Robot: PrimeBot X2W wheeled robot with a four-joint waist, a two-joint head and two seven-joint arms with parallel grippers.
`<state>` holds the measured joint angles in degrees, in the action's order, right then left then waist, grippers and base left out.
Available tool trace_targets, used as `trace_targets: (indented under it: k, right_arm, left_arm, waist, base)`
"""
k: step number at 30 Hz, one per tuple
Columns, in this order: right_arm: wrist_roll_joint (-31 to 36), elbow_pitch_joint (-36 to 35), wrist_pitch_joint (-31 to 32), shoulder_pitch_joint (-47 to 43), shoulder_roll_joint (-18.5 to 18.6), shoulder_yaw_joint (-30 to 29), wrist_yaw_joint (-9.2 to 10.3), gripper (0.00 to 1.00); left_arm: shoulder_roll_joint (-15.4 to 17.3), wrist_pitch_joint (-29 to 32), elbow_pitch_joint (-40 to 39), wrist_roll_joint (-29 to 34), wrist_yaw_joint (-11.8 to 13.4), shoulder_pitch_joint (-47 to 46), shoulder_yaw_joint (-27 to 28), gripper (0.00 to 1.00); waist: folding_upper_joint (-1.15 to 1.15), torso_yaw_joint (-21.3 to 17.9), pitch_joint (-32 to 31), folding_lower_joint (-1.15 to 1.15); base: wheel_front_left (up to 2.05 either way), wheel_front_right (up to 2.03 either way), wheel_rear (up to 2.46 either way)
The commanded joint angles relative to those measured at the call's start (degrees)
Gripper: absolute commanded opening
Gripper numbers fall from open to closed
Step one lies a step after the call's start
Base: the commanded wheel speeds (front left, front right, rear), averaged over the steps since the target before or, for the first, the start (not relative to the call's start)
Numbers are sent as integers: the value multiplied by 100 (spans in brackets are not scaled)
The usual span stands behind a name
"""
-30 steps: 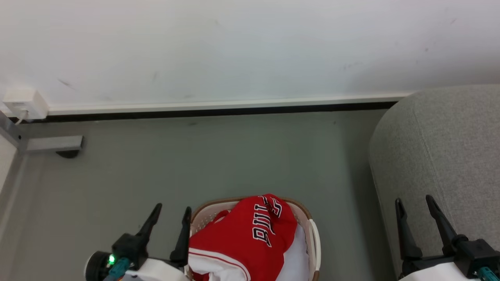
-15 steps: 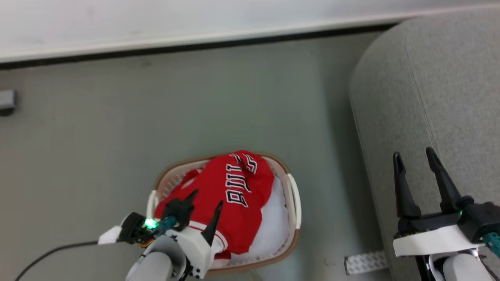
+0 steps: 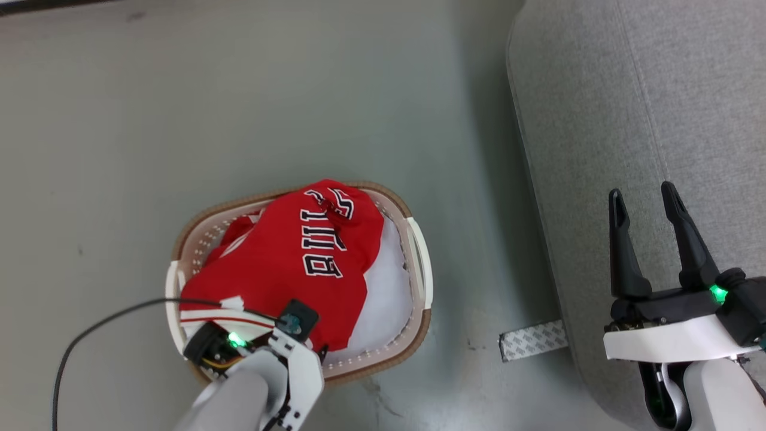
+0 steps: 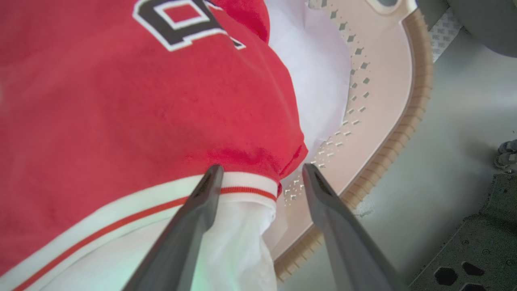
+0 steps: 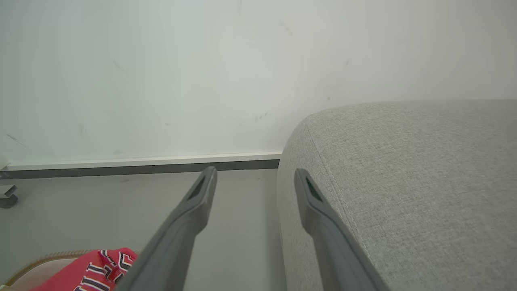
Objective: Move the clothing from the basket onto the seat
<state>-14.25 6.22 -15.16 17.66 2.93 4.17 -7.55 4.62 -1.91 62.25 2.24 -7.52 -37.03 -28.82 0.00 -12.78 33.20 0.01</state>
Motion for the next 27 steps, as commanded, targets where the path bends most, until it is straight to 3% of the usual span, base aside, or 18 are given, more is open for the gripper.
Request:
trace_targets:
  k: [1,10,17,18,19,20,27]
  right_arm:
    - [-57,-43,0,135,-2,6,12,100]
    - [-91,-256,0,360,-2,72,12,100]
    - [-82,-402,1,464,-3,100,12,100]
    - [-69,-420,0,462,-2,91,12,100]
    - [-60,-429,1,466,-3,83,12,100]
    - [-52,-440,1,472,-2,75,12,100]
    - [-10,-346,0,436,-2,24,12,100]
  left_arm:
    - [85,65,85,63,19,-151,-33,100]
    - [236,239,566,360,300,-751,-320,100]
    - [203,-104,716,326,567,-1140,-359,100]
    - [183,-145,742,323,578,-1180,-375,84]
    - [164,-155,776,323,575,-1207,-396,46]
    - [146,-165,818,320,546,-1211,-415,0]
    - [-51,-604,880,-114,425,-1063,-220,0]
  waist:
    - [0,-63,159,-1]
    - [0,-186,851,-1]
    - [0,-226,1310,-1]
    - [0,-220,1352,-1]
    - [0,-214,1388,-1]
    - [0,-209,1409,-1]
    - [0,-32,1147,-1]
  base:
    - [0,0,0]
    - [0,0,0]
    - [0,0,0]
    - [0,0,0]
    - [0,0,0]
    - [0,0,0]
    - [0,0,0]
